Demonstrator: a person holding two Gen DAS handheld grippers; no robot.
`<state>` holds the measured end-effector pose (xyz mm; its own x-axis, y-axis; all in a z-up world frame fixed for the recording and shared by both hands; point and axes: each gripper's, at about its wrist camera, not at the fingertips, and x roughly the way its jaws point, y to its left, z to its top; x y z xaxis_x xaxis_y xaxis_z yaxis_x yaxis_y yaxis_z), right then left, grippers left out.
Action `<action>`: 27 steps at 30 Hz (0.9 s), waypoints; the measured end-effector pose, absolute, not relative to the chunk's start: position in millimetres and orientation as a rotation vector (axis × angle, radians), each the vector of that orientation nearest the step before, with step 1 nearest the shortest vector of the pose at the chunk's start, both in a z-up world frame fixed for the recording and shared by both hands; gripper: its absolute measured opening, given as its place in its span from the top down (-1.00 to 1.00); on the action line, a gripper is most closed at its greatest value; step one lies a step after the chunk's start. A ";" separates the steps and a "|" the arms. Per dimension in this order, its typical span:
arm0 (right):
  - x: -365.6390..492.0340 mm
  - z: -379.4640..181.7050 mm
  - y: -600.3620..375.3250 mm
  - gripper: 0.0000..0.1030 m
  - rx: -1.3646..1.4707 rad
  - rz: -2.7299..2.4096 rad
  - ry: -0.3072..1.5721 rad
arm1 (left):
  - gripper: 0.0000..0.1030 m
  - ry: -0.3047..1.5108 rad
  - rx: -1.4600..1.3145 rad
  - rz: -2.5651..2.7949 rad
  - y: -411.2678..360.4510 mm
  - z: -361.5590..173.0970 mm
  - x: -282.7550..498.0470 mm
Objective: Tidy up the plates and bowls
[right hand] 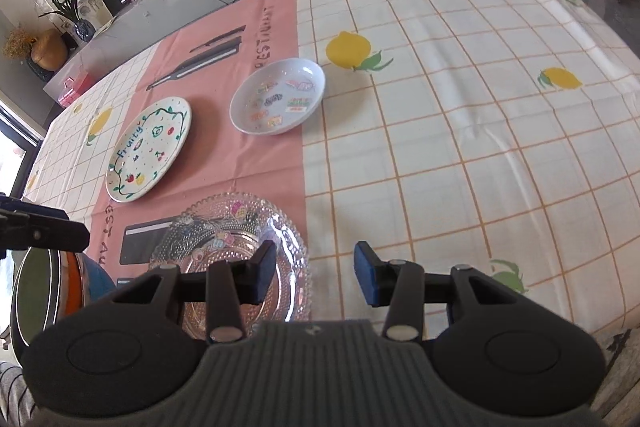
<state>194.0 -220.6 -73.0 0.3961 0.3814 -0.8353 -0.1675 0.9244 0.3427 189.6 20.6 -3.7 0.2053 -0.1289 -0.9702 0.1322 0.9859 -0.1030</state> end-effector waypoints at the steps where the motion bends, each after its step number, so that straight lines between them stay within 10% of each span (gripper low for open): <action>1: 193.9 -74.5 -219.4 0.14 0.210 0.352 1.123 | -0.15 1.373 -0.001 -0.195 20.5 -7.8 193.0; 7: 192.8 -77.0 -214.1 0.39 0.159 0.330 1.141 | 0.16 1.468 -0.017 -0.156 18.6 -34.2 207.9; 27: 194.0 -90.2 -198.7 0.68 0.097 0.432 1.178 | 0.24 1.625 0.019 -0.125 0.4 -89.5 229.4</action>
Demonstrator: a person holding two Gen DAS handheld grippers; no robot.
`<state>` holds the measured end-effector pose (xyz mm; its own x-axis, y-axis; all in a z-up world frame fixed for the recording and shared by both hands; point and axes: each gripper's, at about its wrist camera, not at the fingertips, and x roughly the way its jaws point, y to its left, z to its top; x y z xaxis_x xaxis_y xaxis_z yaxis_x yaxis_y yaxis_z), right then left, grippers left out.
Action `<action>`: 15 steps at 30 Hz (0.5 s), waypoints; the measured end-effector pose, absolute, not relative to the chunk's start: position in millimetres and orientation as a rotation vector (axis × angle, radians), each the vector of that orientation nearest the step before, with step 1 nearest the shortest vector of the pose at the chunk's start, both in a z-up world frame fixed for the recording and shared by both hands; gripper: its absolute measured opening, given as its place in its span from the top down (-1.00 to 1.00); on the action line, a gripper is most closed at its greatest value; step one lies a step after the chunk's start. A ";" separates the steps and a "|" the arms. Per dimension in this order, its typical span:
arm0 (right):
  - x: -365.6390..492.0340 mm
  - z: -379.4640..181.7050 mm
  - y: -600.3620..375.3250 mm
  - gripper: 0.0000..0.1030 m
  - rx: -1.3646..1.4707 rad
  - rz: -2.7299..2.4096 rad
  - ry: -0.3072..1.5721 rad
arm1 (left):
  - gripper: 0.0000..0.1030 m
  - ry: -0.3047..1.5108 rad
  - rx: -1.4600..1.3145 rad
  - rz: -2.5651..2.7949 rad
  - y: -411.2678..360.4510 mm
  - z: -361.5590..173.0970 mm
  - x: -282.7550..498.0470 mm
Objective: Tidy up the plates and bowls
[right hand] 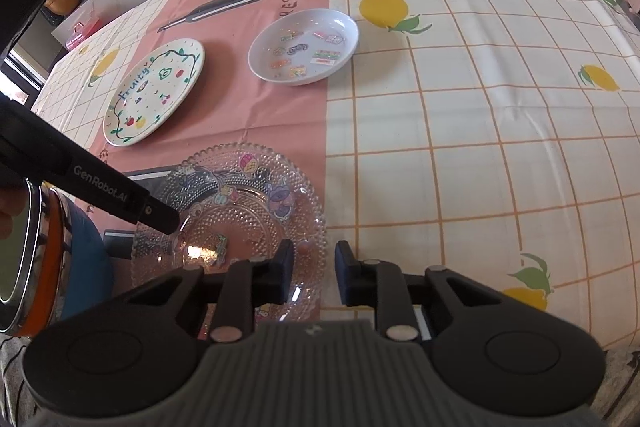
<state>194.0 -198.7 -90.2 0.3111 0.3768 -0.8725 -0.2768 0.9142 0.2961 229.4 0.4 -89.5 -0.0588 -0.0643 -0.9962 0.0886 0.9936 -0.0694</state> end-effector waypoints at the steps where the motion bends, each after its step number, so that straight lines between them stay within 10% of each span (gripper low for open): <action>1: 194.1 -90.2 -198.6 0.68 0.099 0.434 1.175 | 0.23 1.631 0.007 -0.126 0.3 -90.7 229.5; 15: 198.7 -91.0 -211.5 0.69 0.202 0.403 1.174 | 0.24 1.689 -0.035 -0.047 -11.8 -101.8 214.1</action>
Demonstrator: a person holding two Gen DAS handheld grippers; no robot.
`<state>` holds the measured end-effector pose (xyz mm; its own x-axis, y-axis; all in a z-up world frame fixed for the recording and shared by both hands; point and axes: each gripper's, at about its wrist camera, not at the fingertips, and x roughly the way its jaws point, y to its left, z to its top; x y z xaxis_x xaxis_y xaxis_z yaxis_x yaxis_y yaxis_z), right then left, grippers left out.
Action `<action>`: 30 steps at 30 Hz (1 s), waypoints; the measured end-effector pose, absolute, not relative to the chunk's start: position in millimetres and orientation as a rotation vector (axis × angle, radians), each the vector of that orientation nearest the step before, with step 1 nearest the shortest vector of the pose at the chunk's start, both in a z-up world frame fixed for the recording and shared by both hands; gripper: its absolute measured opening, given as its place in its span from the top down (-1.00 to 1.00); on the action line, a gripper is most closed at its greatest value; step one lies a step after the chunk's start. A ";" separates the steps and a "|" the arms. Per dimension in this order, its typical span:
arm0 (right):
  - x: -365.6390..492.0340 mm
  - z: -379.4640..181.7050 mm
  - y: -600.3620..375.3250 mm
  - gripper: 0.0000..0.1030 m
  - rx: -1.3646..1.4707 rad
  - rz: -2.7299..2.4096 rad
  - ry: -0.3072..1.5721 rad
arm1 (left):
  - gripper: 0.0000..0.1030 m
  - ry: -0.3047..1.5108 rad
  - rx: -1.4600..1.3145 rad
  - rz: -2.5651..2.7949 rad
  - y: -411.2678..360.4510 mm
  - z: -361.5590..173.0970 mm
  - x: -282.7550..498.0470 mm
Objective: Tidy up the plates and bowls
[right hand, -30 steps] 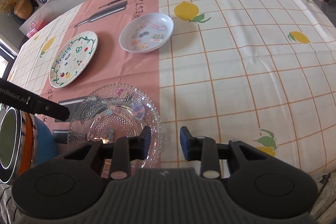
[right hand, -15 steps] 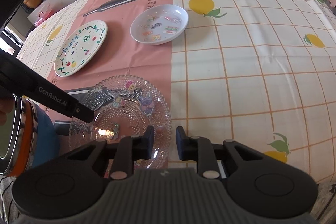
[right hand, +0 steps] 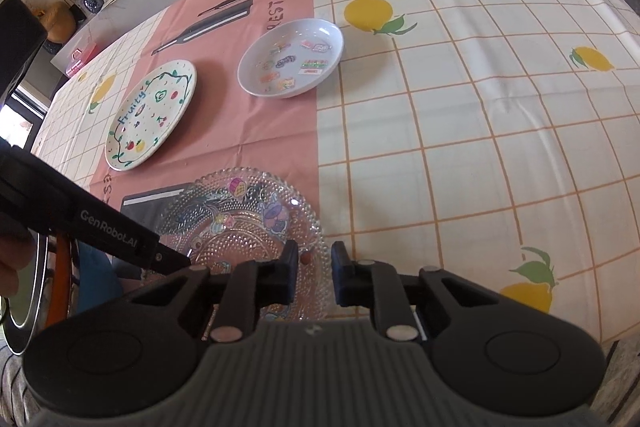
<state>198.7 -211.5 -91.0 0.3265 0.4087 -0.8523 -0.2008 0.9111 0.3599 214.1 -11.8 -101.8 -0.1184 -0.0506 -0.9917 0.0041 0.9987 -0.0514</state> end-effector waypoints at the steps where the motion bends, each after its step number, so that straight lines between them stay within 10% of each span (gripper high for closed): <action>1: 199.1 -90.8 -213.4 0.69 0.214 0.402 1.173 | 0.24 1.690 -0.037 -0.041 -13.1 -101.6 213.3; 30: 196.9 -75.8 -253.3 0.67 0.283 0.418 1.142 | 0.25 1.712 0.025 -0.059 -62.3 -73.1 235.4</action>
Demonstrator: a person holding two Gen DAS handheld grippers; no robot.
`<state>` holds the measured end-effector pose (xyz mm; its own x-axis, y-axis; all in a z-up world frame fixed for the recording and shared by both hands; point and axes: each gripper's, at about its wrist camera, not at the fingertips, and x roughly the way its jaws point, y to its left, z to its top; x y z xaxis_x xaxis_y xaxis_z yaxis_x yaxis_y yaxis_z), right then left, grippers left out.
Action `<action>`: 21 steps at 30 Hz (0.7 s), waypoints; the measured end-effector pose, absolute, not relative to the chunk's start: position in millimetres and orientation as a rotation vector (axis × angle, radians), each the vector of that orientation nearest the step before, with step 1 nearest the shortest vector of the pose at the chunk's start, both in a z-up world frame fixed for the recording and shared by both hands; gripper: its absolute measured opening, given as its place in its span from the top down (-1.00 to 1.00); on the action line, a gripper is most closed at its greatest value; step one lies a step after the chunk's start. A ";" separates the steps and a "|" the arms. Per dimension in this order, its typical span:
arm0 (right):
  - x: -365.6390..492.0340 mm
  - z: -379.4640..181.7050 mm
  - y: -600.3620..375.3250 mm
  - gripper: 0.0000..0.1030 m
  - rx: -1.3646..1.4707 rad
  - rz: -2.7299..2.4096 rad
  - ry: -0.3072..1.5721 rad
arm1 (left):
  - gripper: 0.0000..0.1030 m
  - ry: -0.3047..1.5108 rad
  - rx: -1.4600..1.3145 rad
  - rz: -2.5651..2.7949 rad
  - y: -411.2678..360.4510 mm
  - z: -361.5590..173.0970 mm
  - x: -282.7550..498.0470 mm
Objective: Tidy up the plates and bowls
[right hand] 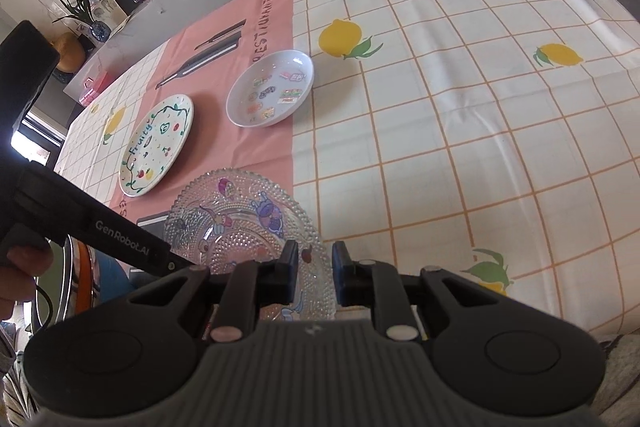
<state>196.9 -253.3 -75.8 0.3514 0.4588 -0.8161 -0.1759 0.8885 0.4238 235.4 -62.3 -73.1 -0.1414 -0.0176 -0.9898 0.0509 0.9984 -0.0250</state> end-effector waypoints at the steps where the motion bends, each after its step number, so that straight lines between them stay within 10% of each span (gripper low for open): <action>1: 196.8 -76.0 -254.0 0.67 0.274 0.413 1.144 | 0.25 1.711 0.038 -0.066 -69.5 -72.3 233.9; 21: 199.3 -90.4 -250.9 0.60 0.151 0.345 1.173 | 0.25 1.720 0.053 -0.072 -84.6 -87.3 241.4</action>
<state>199.3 -250.9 -90.4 0.3421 0.3420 -0.8752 -0.1859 0.9376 0.2937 241.4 -84.6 -87.3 -0.1500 -0.0060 -0.9887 0.0768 0.9969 -0.0177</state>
